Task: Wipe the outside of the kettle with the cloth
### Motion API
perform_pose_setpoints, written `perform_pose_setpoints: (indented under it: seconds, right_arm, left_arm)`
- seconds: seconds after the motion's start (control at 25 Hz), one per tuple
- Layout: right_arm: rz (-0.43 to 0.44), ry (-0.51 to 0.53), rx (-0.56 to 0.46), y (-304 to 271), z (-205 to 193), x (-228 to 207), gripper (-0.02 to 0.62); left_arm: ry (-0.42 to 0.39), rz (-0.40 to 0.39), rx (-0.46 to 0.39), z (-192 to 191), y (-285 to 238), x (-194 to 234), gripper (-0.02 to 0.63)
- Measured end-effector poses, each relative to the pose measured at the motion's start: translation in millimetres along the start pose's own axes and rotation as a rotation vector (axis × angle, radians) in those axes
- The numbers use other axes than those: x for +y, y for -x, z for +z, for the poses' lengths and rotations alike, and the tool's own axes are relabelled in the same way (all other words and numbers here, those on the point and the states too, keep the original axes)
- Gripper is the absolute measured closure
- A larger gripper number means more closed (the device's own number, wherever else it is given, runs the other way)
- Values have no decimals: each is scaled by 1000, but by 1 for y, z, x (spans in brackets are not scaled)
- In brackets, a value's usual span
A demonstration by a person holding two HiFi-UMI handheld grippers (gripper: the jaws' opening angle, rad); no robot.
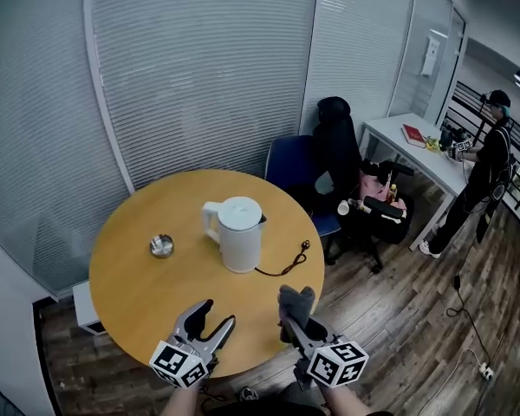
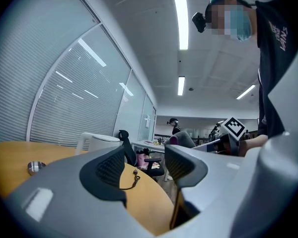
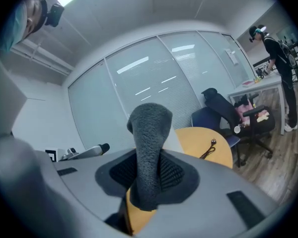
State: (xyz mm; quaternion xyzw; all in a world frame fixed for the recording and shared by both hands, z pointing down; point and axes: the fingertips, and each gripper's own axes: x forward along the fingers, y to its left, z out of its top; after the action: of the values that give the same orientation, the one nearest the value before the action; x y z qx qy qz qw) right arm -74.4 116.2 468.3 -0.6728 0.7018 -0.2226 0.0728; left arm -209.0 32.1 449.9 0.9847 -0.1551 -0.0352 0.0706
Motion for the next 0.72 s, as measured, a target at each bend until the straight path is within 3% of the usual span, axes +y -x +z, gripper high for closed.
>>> perform_pose_setpoints:
  seconds: [0.28, 0.72]
  right_arm:
    - [1, 18, 17, -32, 8, -23, 491]
    - [111, 30, 116, -110, 38, -90, 491]
  left_arm:
    - [-94, -29, 25, 3, -27, 10, 322]
    - [-139, 137, 60, 2, -97, 55, 307]
